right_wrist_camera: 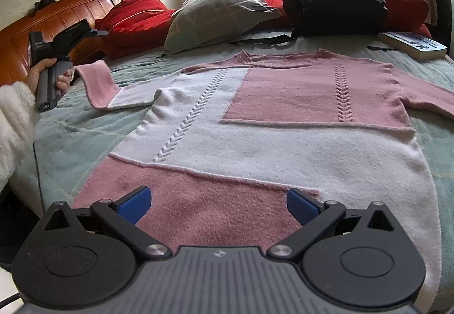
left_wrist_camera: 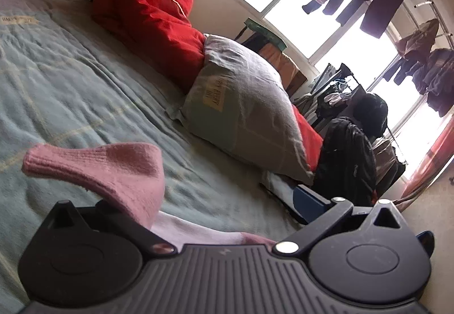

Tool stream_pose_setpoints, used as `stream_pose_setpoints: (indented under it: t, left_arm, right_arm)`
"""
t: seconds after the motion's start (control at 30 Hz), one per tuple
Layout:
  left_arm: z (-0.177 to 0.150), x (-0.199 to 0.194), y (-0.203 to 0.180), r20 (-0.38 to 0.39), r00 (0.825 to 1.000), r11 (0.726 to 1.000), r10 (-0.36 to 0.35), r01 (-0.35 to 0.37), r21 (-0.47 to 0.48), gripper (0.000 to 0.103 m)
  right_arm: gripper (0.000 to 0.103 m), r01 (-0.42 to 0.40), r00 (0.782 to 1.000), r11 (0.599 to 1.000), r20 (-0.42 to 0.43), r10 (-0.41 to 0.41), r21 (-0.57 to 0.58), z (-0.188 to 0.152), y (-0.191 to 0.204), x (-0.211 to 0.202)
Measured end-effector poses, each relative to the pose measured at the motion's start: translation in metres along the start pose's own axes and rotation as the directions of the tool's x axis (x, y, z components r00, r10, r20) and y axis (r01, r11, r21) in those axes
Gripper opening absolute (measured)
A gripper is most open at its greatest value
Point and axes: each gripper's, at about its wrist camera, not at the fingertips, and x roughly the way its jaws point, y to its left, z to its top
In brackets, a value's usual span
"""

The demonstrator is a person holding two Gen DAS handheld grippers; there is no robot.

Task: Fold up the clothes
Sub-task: 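Lift the pinched pink cuff up off the quilt with the left gripper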

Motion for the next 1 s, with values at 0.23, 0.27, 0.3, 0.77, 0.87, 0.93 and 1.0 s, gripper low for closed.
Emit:
stream_pose_setpoints:
  t: [0.23, 0.27, 0.3, 0.77, 0.87, 0.93, 1.0]
  left_arm:
    - [-0.008, 0.013, -0.024, -0.021, 1.000, 1.000, -0.008, 0.008, 0.009, 0.102]
    - [-0.010, 0.015, -0.028, -0.024, 1.000, 1.000, -0.010, 0.010, 0.009, 0.102]
    - [-0.012, 0.017, -0.031, -0.027, 1.000, 1.000, -0.012, 0.012, 0.010, 0.102]
    - [-0.035, 0.040, -0.086, -0.059, 0.997, 0.999, -0.046, 0.047, 0.007, 0.102]
    - [-0.038, 0.045, -0.098, -0.066, 0.997, 0.999, -0.051, 0.052, 0.017, 0.102]
    - [-0.042, 0.048, -0.105, -0.077, 0.996, 0.998, -0.051, 0.053, 0.023, 0.102]
    - [-0.046, 0.052, -0.113, -0.086, 0.995, 0.998, -0.050, 0.053, 0.033, 0.102]
  right_arm:
    - [0.103, -0.003, 1.000, 1.000, 0.012, 0.002, 0.004, -0.003, -0.011, -0.011]
    - [0.103, -0.005, 1.000, 1.000, 0.010, 0.005, 0.001, -0.004, -0.012, -0.012]
    - [0.103, -0.007, 1.000, 1.000, 0.006, 0.007, -0.002, -0.004, -0.013, -0.012]
    - [0.103, -0.020, 0.999, 1.000, 0.029, 0.020, 0.007, -0.014, -0.030, -0.035]
    - [0.103, -0.019, 0.999, 1.000, 0.037, 0.019, 0.012, -0.016, -0.034, -0.038]
    - [0.103, -0.015, 0.999, 1.000, 0.044, 0.014, 0.018, -0.017, -0.037, -0.040]
    - [0.103, -0.012, 0.999, 1.000, 0.042, 0.011, 0.027, -0.019, -0.041, -0.040]
